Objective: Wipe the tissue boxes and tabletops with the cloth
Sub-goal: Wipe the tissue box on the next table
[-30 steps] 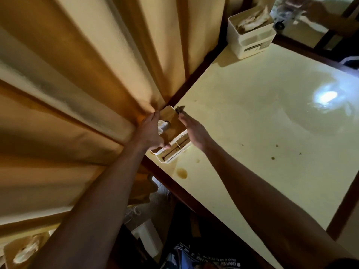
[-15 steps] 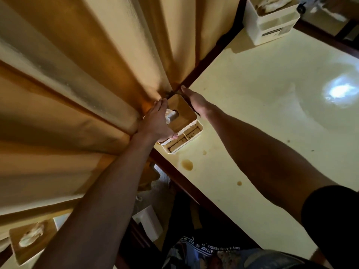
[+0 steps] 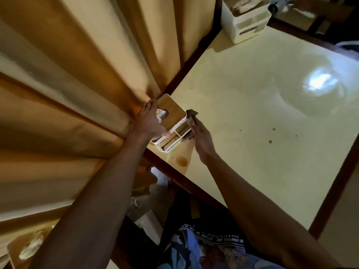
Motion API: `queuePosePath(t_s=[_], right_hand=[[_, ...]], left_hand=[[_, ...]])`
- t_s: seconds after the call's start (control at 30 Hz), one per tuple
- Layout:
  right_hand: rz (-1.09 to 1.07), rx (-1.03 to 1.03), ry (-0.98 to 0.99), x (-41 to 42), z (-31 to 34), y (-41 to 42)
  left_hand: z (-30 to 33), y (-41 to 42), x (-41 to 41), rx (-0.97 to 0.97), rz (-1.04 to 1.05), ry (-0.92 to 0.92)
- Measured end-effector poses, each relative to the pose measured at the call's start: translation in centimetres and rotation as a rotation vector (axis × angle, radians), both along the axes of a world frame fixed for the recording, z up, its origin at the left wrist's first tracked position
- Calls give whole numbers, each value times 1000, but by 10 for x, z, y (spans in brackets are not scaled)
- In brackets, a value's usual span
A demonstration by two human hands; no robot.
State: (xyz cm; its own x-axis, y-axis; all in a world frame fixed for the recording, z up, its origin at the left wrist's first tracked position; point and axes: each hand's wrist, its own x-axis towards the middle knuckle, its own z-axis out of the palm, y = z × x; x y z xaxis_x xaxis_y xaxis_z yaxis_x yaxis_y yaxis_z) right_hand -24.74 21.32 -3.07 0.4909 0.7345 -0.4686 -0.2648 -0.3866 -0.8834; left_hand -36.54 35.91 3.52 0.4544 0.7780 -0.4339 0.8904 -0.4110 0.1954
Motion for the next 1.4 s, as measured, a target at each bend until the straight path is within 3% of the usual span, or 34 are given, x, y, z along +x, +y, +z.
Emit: queuePosePath(t_s=[0.43,0.63,0.77,0.87,1.2,1.4], right_hand=[[-229,-274,-27,26,28,10],[-378,-129,91,32,57,24],[-447,-95,24,19,62,34],[-526,-94,-8,8,58,40],[-484,-52,104,-25,55,56],[-525,1,57,-23,58,56]], left_hand=[[3,3,-5,25,-100,67],[-5,-11,-2,29,91,4],[-13,-16,3,47,138,30],[-13,-16,2,42,138,37],[-16,-11,-3,73,97,50],[-15,-13,-3,62,104,76]])
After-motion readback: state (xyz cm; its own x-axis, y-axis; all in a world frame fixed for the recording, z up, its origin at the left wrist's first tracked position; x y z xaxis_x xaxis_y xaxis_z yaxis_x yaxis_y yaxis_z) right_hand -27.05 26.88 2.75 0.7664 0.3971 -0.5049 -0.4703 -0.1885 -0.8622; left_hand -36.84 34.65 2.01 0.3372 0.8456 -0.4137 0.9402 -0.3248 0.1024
